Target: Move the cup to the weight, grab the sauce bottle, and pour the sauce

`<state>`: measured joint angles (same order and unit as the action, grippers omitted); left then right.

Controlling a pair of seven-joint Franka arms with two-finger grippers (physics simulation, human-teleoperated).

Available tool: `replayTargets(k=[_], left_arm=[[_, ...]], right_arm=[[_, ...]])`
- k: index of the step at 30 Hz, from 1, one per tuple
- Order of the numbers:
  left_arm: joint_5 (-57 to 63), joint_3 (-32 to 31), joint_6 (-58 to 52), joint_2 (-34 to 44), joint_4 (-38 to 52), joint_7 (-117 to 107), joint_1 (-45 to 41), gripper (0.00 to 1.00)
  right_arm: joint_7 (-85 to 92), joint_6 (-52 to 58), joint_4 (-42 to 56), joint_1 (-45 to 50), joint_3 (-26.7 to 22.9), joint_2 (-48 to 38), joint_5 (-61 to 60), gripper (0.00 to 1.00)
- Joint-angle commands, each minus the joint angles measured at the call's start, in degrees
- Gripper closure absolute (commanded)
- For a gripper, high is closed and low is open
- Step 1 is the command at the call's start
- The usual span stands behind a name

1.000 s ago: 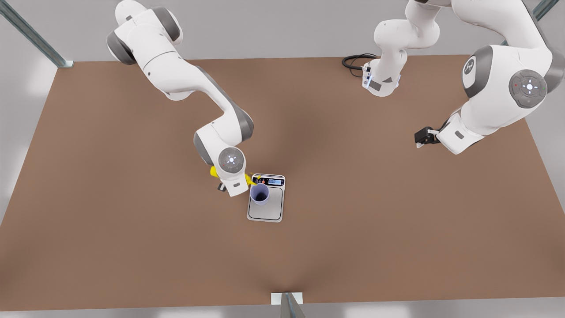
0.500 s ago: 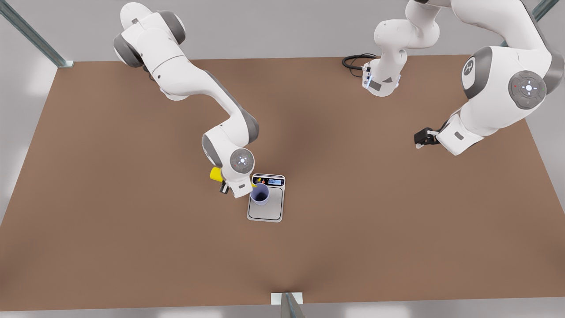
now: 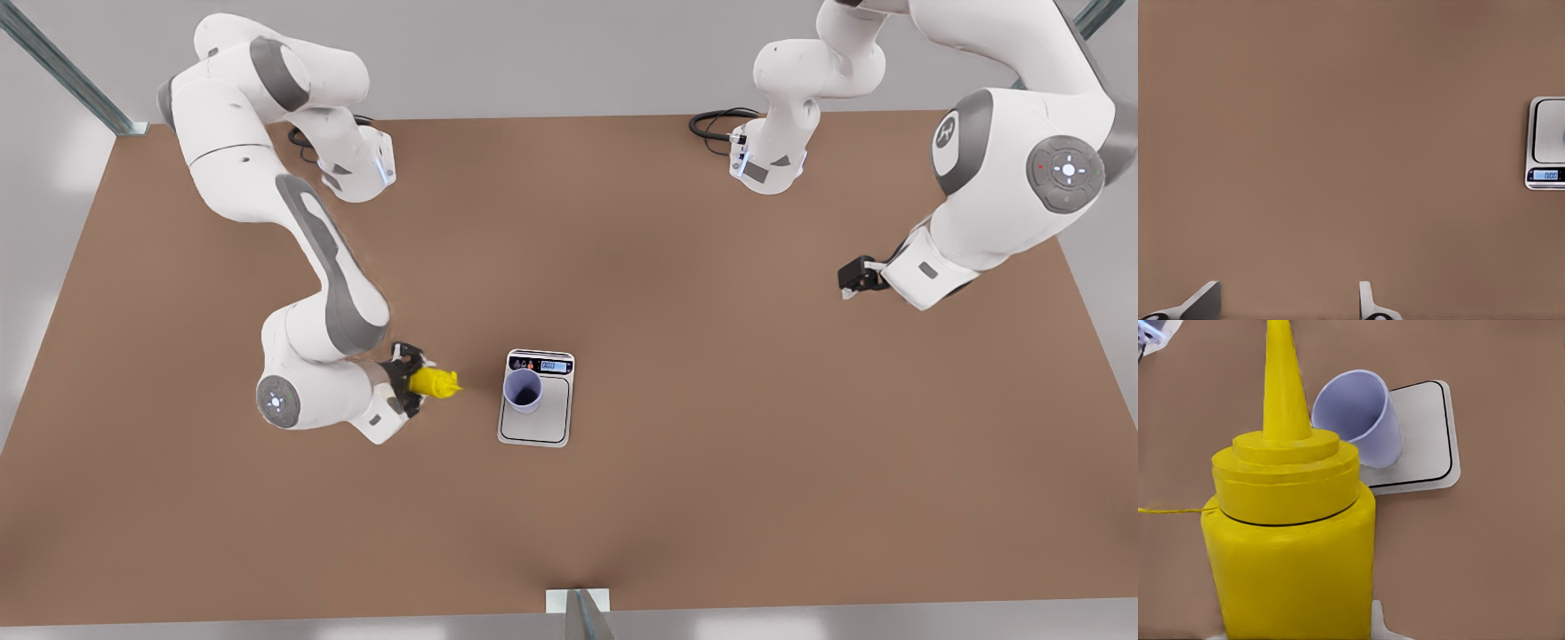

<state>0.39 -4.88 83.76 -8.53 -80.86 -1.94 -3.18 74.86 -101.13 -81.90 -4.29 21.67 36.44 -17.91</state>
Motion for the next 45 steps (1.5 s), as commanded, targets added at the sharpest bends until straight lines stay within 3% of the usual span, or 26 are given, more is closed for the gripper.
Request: replayTargets(k=[1,3,6,8,12,26,39,42,44,45], left_arm=[[0.75,-0.04,0.00,0.00,0.09,-0.08,0.02,0.00],[0.57,-0.04,0.00,0.09,0.18,-0.17,0.02,0.00],[0.66,-0.13,0.09,0.27,0.18,0.01,0.02,0.00],[0.57,-0.04,0.09,0.27,0.09,0.01,0.02,0.00],[0.66,0.14,0.00,0.36,0.09,0.01,0.02,0.00],[0.57,0.14,0.00,0.53,-0.35,-0.17,0.02,0.00],[0.57,0.14,-0.18,0.53,-0.52,-0.61,0.02,0.00],[0.66,0.14,-0.09,0.44,-0.52,-0.69,0.02,0.00],[0.57,0.14,-0.18,0.44,-0.52,-0.69,0.02,0.00],[0.57,0.05,-0.18,0.44,-0.52,-0.69,0.02,0.00]], right_arm=[[3.00,-0.03,-0.19,-1.68,0.74,0.29,-1.16,0.45],[21.08,-0.03,-1.33,-9.50,1.88,3.45,-7.22,0.45],[39.63,-2.21,-2.21,-22.94,13.04,8.99,-6.01,0.45],[43.79,-4.86,-11.70,-36.04,21.31,9.26,-5.65,0.45],[39.57,-6.00,-18.91,-40.10,20.87,10.40,-5.82,0.44],[45.72,-10.66,-18.03,-41.76,20.69,22.71,-6.26,0.42],[51.61,-10.66,-17.33,-42.47,21.13,23.85,-8.02,0.42],[51.52,-10.75,-17.06,-42.47,21.13,24.29,-8.02,0.36],[51.17,-10.66,-17.15,-42.56,21.13,24.29,-8.11,0.14],[51.09,-10.75,-17.15,-42.47,21.13,24.29,-8.11,0.12]])
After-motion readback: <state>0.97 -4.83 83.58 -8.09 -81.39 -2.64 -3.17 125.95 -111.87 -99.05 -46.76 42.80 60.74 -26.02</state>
